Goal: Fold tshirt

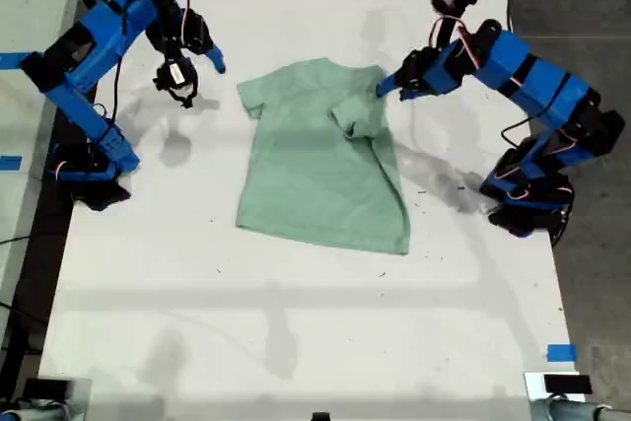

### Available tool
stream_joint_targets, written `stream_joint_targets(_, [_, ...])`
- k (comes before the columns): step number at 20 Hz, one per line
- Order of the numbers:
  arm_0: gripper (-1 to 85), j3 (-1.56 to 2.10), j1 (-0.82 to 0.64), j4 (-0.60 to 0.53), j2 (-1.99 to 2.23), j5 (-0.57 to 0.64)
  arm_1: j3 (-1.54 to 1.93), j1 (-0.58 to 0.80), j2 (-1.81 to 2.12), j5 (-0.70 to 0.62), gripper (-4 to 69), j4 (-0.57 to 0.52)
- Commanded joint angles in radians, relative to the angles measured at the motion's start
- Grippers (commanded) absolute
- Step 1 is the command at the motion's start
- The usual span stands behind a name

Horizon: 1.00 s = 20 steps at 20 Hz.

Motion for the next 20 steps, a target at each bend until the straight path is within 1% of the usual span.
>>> stream_joint_targets(1, [35.6, -0.221, 0.046, 0.020, -0.101, 0.031, 0.026, 0.008, 0.097, 0.015, 15.8, -0.038])
stream_joint_targets(5, [35.7, -0.350, 0.049, 0.043, -0.193, 0.032, 0.061, 0.017, 0.149, 0.018, 15.1, -0.031])
stream_joint_targets(9, [35.7, -0.374, 0.051, 0.031, -0.265, 0.043, 0.074, 0.023, 0.158, 0.015, 14.3, -0.021])
stream_joint_targets(14, [35.6, -0.380, 0.057, -0.057, -0.449, 0.043, 0.084, 0.015, 0.173, 0.023, 13.7, -0.020])
stream_joint_targets(18, [35.8, -0.442, 0.035, -0.107, -0.644, 0.043, 0.101, 0.009, 0.215, 0.034, 13.0, 0.000])
stream_joint_targets(20, [33.9, -0.466, 0.015, -0.129, -0.721, 0.043, 0.127, 0.008, 0.250, 0.041, 12.6, 0.006])
